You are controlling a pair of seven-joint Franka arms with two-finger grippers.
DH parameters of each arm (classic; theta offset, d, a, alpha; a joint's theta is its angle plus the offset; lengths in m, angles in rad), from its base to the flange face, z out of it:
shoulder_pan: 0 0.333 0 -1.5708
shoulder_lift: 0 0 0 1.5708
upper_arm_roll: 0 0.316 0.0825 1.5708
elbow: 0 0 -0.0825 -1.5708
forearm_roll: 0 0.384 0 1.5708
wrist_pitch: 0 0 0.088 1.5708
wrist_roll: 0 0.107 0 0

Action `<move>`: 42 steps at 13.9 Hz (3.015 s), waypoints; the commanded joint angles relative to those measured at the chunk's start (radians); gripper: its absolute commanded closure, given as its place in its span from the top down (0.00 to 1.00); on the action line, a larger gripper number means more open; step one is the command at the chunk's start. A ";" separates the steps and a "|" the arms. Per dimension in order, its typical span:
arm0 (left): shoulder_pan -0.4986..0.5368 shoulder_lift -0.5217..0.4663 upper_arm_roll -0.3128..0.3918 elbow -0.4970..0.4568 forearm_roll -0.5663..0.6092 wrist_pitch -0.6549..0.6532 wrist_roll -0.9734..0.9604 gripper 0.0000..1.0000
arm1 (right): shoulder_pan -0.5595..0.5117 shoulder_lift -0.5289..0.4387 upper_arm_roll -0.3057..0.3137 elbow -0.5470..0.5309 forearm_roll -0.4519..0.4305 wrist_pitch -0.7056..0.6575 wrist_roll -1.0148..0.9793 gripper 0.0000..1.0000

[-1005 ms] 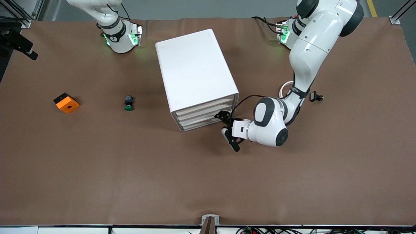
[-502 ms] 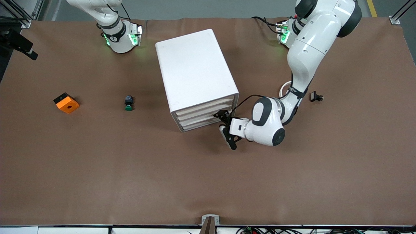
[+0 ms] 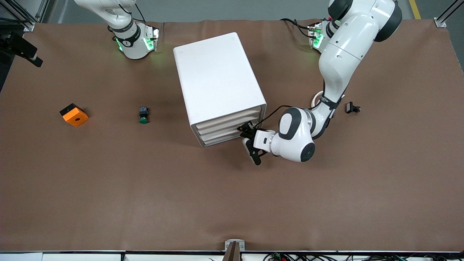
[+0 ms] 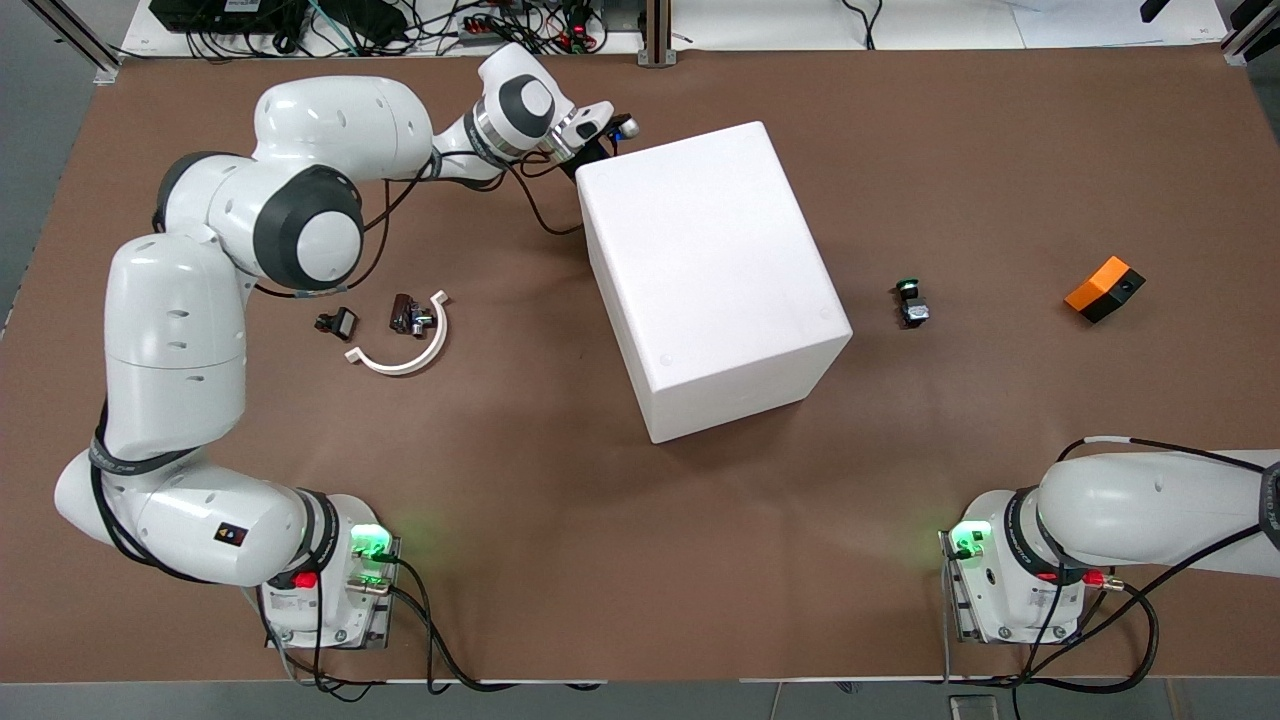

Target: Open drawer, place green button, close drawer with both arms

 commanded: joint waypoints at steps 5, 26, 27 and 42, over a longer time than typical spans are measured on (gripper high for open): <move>0.013 0.008 0.016 0.004 -0.004 0.023 0.024 0.14 | 0.005 -0.026 0.007 -0.025 0.014 0.024 0.002 1.00; 0.085 0.065 0.023 0.099 -0.016 0.575 0.064 0.13 | -0.027 0.006 -0.019 0.029 0.023 -0.002 0.015 1.00; 0.085 0.066 0.023 0.099 -0.016 0.585 0.062 0.15 | -0.031 0.037 -0.018 0.018 0.022 -0.005 0.010 1.00; 0.156 -0.229 0.028 0.030 -0.001 0.313 -0.260 1.00 | 0.021 0.169 -0.007 -0.105 0.054 0.139 -0.008 1.00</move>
